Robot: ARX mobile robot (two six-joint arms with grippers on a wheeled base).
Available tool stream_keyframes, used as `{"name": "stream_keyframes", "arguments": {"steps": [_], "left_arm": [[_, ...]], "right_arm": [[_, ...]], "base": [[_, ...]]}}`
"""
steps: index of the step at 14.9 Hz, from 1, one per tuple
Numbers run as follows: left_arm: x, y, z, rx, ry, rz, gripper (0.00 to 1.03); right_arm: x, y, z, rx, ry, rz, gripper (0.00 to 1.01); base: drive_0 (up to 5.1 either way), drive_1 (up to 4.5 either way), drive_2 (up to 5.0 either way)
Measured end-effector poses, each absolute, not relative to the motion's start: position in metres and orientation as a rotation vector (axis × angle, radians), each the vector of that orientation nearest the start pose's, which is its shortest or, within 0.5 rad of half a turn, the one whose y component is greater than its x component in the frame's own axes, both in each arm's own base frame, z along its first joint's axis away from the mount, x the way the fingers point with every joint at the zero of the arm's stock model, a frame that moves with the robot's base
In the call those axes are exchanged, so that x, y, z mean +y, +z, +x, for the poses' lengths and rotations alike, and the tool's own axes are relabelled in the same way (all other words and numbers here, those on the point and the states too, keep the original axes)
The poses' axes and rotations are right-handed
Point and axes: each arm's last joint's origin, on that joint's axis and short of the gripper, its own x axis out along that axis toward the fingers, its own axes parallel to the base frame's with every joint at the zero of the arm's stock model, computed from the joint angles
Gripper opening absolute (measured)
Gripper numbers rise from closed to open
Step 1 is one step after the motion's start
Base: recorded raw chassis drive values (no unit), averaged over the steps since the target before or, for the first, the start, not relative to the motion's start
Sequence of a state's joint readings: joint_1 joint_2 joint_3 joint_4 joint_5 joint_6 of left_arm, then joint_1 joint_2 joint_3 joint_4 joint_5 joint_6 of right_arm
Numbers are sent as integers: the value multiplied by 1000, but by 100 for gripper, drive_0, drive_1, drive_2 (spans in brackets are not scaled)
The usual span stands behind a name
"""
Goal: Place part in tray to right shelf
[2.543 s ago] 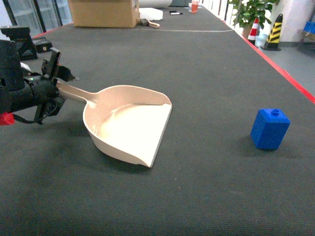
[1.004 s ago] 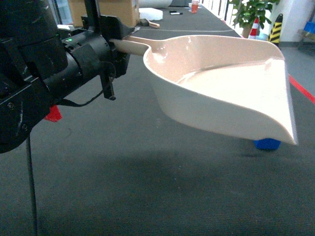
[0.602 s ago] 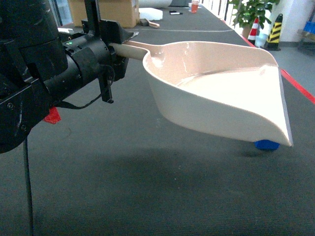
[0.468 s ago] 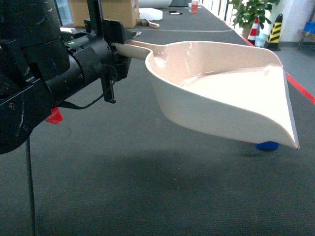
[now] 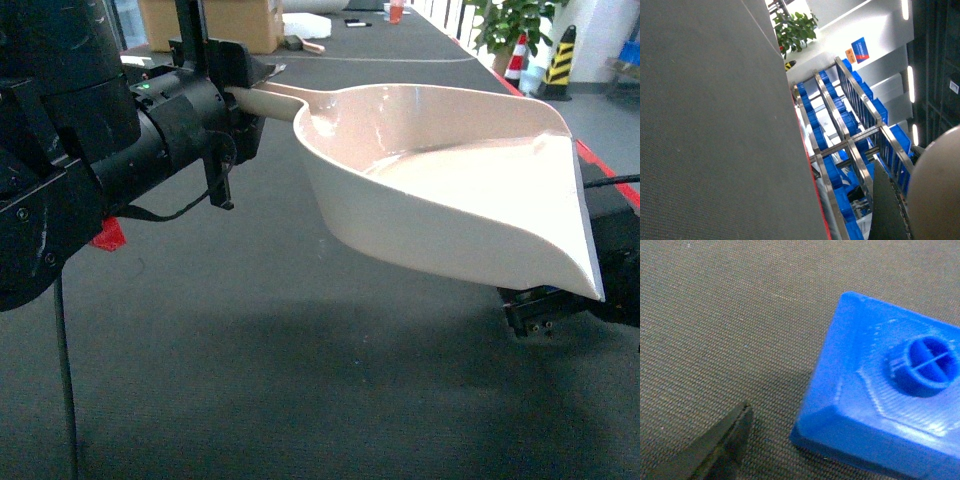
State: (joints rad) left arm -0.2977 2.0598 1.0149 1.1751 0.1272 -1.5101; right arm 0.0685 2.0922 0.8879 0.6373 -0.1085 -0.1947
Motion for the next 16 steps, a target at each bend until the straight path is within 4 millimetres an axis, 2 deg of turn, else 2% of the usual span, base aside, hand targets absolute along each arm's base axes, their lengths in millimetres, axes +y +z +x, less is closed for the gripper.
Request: {"name": "stream_keyframes", "arguments": {"steps": [10,11,13,15,16], "left_arm": [[-125,167,395,215,-439,-1494,12],[-125,167,395,215,-439,-1494,12],[-125,167,395,215,-440,-1494,12],[-125,167,395,215,-439,-1494,12],[-125,167,395,214,-440,-1494,12]], "right_arm": [[25,79,371,516,171,-147,58],[21,81,366,501,157,-134,51],[0,92,342,500,133,-98,47],[-23,128,300,472,114,-68,47],[-28,153,289,431,122,-54,47]], "base": [[0,0,0],[0,0,0],[0,0,0],[0,0,0],[0,0,0]]}}
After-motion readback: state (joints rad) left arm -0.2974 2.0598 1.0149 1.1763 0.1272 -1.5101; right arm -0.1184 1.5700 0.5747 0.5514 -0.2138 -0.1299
